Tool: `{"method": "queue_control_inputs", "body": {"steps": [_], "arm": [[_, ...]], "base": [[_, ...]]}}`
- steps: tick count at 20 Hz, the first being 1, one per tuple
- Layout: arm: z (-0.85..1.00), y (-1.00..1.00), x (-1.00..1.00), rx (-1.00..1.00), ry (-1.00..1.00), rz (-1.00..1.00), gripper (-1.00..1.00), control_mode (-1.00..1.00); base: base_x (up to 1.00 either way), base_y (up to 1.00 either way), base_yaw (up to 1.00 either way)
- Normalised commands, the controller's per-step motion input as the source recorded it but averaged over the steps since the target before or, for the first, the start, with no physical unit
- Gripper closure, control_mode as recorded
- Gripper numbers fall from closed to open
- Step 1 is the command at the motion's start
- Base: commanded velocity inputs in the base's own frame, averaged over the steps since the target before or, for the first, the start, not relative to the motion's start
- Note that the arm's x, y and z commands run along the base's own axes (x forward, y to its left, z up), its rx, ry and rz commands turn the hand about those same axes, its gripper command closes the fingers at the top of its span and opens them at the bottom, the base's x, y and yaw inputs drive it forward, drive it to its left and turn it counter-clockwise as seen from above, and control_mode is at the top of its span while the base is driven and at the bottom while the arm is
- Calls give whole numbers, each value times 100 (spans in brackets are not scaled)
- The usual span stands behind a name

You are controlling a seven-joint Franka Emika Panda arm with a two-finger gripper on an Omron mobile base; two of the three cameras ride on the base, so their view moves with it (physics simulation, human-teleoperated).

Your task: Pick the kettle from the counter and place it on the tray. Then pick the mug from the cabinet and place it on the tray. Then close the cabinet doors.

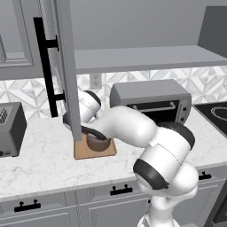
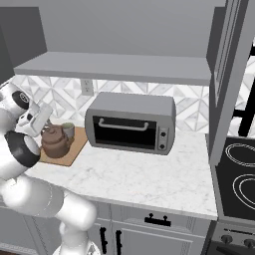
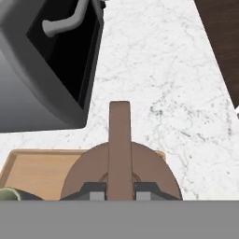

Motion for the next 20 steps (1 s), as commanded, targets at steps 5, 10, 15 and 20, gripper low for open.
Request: {"method": "queue_control_inputs", "body": {"steps": [5,10,15,20], "arm": [[-13,7,31,0,0,0,100,-100],[-17,3,23,0,0,0,100,-100],[-20,3,19,0,0,0,100,-100],[-21,9,15,0,0,0,100,-100]], "base": [[0,0,0],[0,0,0],[0,0,0],[0,0,0]]}}
